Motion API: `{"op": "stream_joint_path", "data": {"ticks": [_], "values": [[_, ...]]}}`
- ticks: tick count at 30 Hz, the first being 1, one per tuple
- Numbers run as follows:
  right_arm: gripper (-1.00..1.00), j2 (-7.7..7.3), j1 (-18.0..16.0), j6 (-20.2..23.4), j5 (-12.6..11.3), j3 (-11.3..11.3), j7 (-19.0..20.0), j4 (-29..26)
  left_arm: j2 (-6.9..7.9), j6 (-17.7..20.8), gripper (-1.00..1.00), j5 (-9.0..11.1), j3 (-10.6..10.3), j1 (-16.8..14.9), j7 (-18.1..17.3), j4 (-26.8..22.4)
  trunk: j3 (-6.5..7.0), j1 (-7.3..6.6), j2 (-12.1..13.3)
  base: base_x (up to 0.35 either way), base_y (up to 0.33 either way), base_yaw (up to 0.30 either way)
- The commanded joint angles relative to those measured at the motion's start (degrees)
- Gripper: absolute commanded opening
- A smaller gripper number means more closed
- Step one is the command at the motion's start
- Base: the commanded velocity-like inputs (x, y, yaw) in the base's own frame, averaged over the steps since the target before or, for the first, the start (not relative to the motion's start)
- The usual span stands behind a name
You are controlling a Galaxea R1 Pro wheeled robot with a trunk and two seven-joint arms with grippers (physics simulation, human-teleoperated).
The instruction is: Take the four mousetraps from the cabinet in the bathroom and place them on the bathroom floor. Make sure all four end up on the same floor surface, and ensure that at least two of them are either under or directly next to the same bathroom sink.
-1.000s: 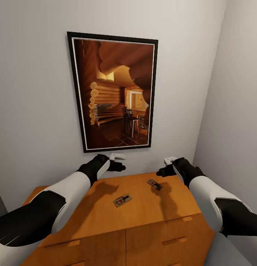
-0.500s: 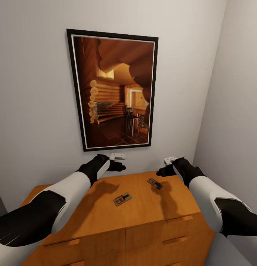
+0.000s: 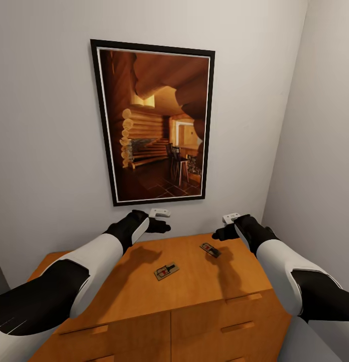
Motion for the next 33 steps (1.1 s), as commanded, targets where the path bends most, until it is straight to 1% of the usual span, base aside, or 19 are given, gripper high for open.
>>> {"op": "stream_joint_path", "data": {"ticks": [1,33], "values": [[1.0,0.01,0.0,0.2,0.6,-0.4,0.4,-0.1,0.0,0.2,1.0,0.3,-0.2,-0.1,0.0,0.0,-0.09,0.01,-0.1,0.0,0.0,0.0],[1.0,-0.07,0.0,0.2,0.6,-0.3,0.4,-0.1,0.0,0.0,1.0,0.4,-0.2,-0.1,0.2,0.0,-0.09,0.01,-0.1,0.0,0.0,0.0]]}}
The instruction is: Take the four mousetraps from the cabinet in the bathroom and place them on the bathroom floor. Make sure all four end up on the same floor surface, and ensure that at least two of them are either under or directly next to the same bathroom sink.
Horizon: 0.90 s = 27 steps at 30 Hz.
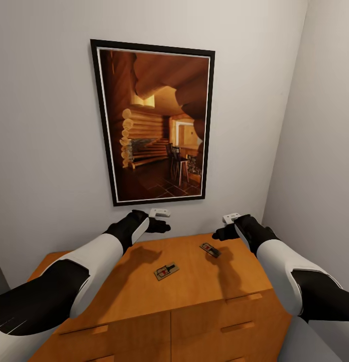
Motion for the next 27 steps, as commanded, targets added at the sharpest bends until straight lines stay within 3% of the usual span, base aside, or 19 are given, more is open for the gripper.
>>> {"op": "stream_joint_path", "data": {"ticks": [1,16,27], "values": [[1.0,-0.01,0.0,0.2,0.6,-0.4,0.4,-0.1,0.0,0.2,1.0,0.3,-0.2,-0.1,0.0,0.0,-0.09,0.01,-0.1,0.006,0.0,0.0],[1.0,-0.15,0.0,0.2,0.6,-0.4,0.4,-0.1,0.0,0.0,1.0,0.2,-0.2,-0.1,-0.1,0.1,-0.09,0.01,-0.1,0.153,-0.036,0.0],[1.0,-0.11,0.0,0.2,0.6,-0.3,0.4,0.1,0.0,0.0,1.0,0.3,-0.2,-0.1,-0.2,0.1,-0.09,0.01,-0.1,0.041,-0.008,0.0]]}}
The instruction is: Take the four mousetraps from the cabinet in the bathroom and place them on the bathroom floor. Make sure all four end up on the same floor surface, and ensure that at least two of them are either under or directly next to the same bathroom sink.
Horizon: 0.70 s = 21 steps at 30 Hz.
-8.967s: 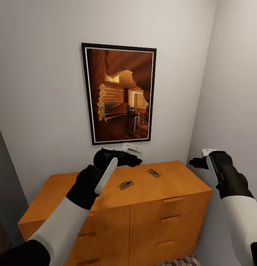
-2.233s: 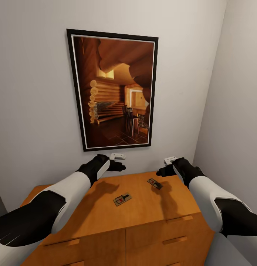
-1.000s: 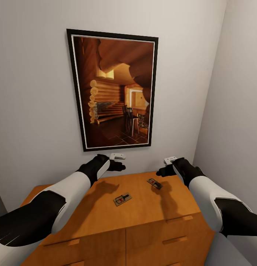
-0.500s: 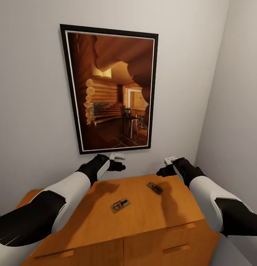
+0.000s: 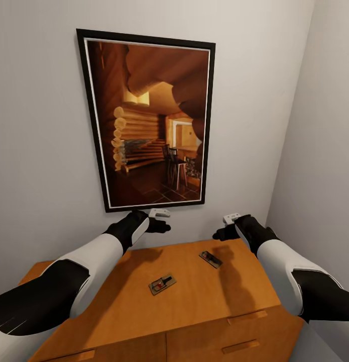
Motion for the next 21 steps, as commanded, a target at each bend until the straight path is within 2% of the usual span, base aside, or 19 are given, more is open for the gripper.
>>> {"op": "stream_joint_path", "data": {"ticks": [1,12,21], "values": [[1.0,0.02,0.0,0.2,0.6,-0.4,0.4,0.0,0.0,0.2,1.0,0.3,-0.2,-0.1,0.0,0.0,-0.09,0.01,-0.1,0.009,-0.002,0.0],[1.0,0.14,0.0,-2.2,0.6,-0.4,0.4,4.1,0.0,0.3,1.0,0.4,-0.2,0.0,0.0,0.2,-0.09,0.01,-0.1,0.004,-0.001,0.0],[1.0,0.22,0.0,-7.6,0.5,-0.4,0.4,10.3,0.0,0.2,1.0,0.4,-0.2,0.2,0.1,0.2,-0.09,0.01,-0.1,0.0,0.0,0.0]]}}
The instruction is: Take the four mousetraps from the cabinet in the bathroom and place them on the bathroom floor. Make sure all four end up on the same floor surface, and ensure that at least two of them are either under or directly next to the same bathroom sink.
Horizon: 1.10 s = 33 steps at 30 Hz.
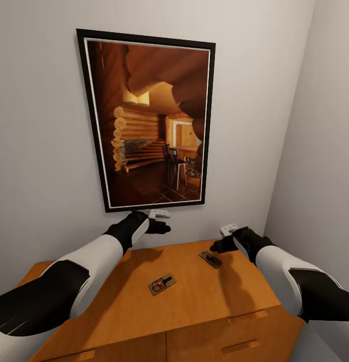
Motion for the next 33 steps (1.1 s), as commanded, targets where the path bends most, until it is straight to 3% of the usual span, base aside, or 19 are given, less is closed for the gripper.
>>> {"op": "stream_joint_path", "data": {"ticks": [1,33], "values": [[1.0,-0.01,0.0,-0.1,0.6,-0.4,0.4,0.2,0.0,0.2,1.0,0.3,-0.2,0.0,0.0,0.0,-0.08,0.01,-0.1,0.0,0.0,0.0],[1.0,1.21,0.0,-1.4,0.5,-0.6,1.0,1.6,0.0,0.2,1.0,0.2,-0.2,0.0,0.0,0.0,-0.08,0.01,-0.1,0.0,0.0,0.0]]}}
